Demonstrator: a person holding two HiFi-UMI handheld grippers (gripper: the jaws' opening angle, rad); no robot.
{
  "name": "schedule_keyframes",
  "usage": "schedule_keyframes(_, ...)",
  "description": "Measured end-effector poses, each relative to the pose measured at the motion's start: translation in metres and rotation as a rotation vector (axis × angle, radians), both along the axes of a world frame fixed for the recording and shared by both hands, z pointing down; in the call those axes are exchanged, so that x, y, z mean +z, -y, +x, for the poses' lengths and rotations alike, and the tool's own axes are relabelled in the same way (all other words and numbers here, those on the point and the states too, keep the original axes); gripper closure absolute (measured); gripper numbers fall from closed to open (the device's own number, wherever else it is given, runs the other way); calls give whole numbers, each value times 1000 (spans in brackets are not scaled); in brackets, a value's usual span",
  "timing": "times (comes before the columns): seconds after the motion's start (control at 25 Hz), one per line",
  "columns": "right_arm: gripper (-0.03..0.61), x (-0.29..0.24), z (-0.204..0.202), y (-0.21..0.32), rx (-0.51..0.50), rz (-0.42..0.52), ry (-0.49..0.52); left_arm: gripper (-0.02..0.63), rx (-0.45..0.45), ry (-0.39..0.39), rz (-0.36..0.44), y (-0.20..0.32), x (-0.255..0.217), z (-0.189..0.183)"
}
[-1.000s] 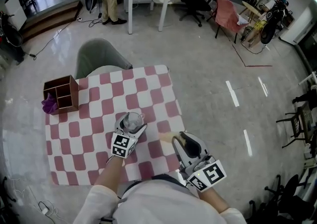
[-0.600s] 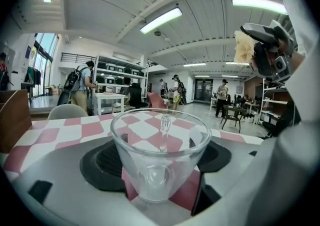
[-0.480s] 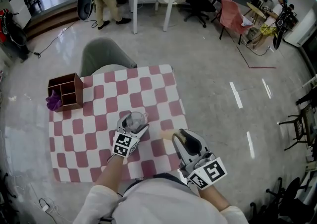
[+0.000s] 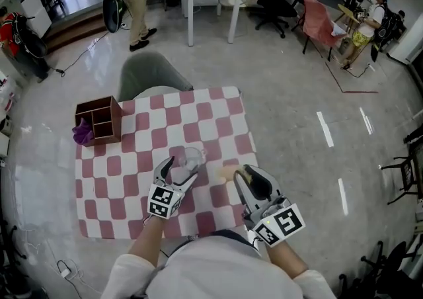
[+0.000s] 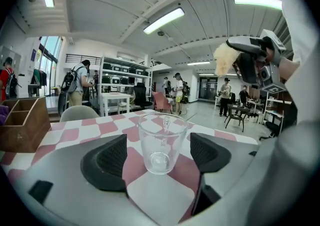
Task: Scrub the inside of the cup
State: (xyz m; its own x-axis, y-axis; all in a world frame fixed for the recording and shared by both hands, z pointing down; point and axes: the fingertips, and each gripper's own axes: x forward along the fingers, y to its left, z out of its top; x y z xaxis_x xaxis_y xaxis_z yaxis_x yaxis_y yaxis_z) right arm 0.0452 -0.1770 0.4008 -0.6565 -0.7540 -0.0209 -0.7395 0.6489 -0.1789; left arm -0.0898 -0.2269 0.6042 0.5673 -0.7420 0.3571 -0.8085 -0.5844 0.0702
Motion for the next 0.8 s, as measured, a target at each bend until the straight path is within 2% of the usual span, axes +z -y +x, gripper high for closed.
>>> schedule_keyframes(0.4,472,-3,-10,0,8,25,17,232,-43,-27,55,-37,-57,-25)
schedule_keyframes(0.8,472,-7,-9,-33,89,54,19,233,24,-38,139,-76,-116,-28)
